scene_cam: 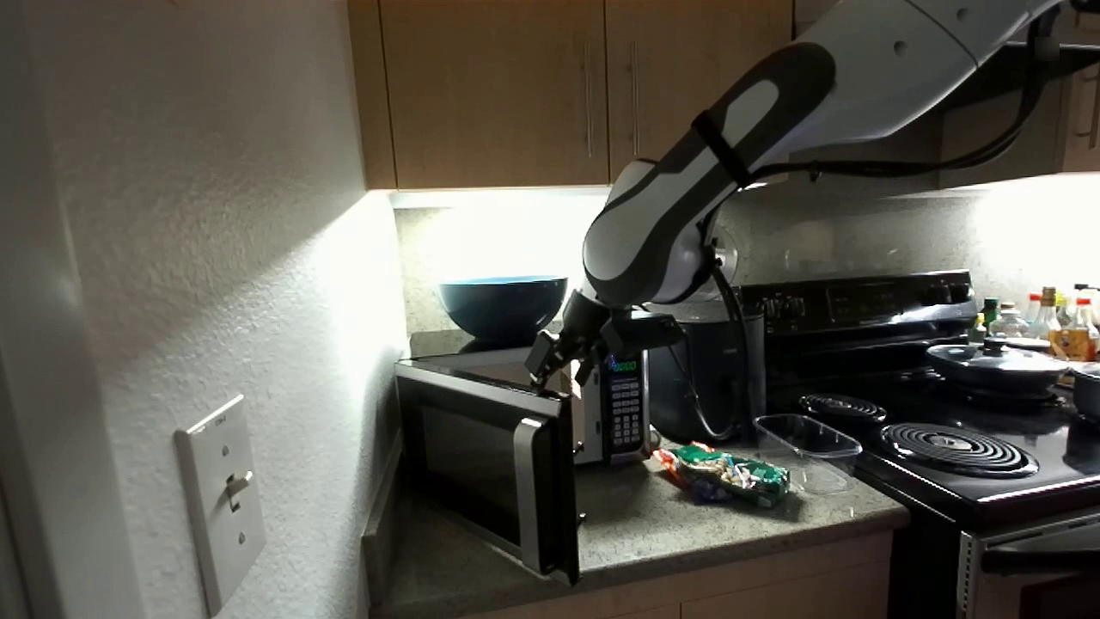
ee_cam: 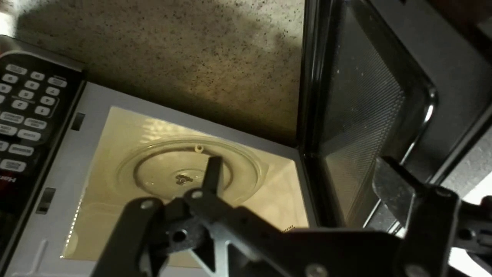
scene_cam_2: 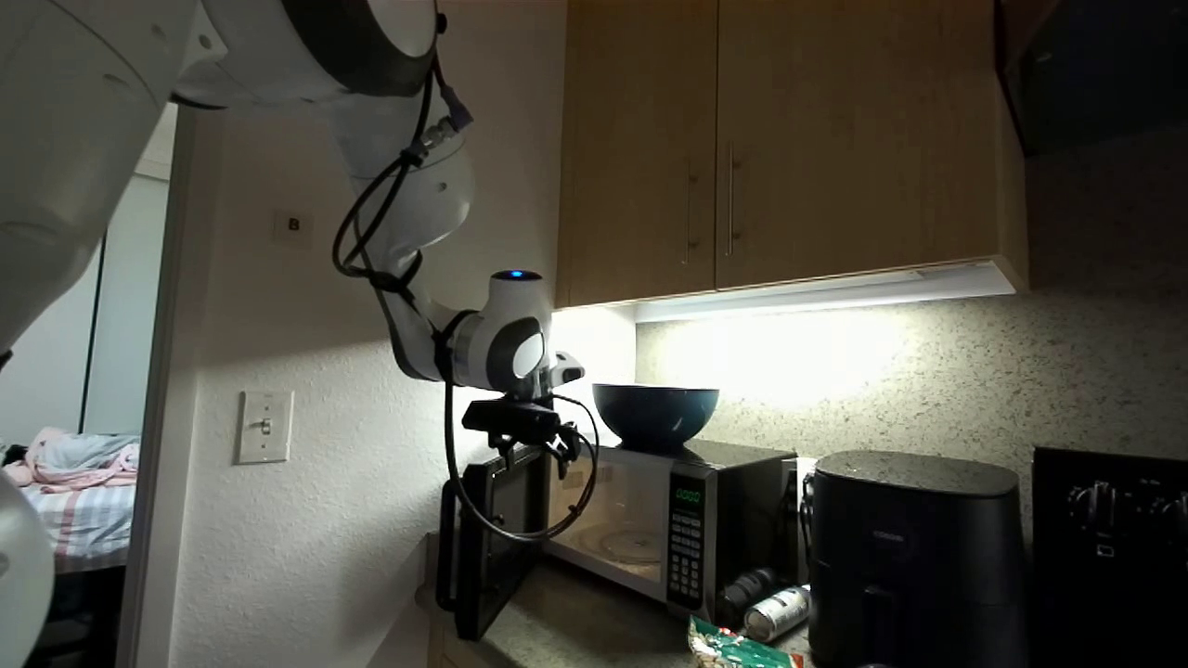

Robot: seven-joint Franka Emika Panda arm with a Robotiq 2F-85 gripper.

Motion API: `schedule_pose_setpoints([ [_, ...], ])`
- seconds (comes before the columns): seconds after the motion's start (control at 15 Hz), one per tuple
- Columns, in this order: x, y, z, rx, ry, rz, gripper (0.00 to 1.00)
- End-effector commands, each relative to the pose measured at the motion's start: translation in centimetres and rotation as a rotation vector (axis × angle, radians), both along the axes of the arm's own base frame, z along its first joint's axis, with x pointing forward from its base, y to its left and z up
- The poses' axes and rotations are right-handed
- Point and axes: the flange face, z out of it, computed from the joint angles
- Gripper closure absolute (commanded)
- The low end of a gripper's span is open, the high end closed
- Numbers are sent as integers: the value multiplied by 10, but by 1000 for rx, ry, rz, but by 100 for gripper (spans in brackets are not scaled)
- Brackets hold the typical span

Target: Open the microwave door

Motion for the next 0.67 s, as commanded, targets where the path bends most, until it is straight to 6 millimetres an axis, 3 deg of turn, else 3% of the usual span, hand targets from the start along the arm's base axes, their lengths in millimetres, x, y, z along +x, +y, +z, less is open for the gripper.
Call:
schedule_pose_setpoints([
  [0.0,-16,10,3,-3,14,84,0],
  [0.33,-17,0,9,-39,-28,107,0],
  [0.4,-6,13,1,-13,-8,90,0],
  [0.6,-6,4,5,-20,-17,83,0],
])
